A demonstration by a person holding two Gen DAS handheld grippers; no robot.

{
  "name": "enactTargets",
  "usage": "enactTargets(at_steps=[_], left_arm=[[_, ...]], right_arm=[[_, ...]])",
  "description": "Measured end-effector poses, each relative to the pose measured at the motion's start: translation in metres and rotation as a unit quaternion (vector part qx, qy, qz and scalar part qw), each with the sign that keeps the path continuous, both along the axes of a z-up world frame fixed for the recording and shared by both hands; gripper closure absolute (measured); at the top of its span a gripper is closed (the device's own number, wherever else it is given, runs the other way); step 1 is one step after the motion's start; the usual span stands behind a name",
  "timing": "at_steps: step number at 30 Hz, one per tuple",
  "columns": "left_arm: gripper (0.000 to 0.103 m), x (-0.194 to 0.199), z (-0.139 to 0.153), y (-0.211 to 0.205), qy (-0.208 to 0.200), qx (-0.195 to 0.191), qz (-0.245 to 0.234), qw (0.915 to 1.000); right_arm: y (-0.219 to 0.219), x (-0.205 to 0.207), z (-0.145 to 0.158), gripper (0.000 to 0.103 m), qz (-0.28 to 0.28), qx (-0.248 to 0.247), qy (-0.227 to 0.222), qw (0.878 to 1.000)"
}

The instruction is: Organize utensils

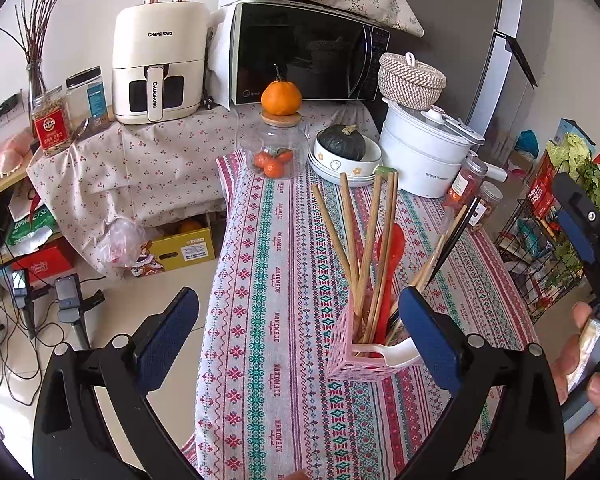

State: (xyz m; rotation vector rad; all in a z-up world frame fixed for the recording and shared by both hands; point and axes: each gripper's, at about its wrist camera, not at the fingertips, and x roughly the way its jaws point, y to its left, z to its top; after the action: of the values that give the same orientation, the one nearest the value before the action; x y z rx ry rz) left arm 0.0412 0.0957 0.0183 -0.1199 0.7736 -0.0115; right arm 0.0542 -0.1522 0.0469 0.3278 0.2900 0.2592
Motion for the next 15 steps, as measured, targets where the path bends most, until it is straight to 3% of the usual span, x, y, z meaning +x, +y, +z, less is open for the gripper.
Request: enactTargets(at_steps=[1,7,15], left_arm=[[0.007,-0.003,0.002,-0.004,0.005,0.007,0.007,0.9999],[0.007,-0.034,0.015,-0.034,0.008,0.042,0.013,0.9990],[0.007,-0.083,0.039,-0.069,-0.035,0.062,0.015,0.9973]], right_arm=[[-0.006,-0.004,0.008,0.006,-0.007,-0.009,0.014,1.000],[-0.039,-0.044,0.038,0.006,-0.028,-0.090,0.070,0.993],[-0.070,-0.090,0.024,0.006,-0.028,-0.114,0.129,0.985]])
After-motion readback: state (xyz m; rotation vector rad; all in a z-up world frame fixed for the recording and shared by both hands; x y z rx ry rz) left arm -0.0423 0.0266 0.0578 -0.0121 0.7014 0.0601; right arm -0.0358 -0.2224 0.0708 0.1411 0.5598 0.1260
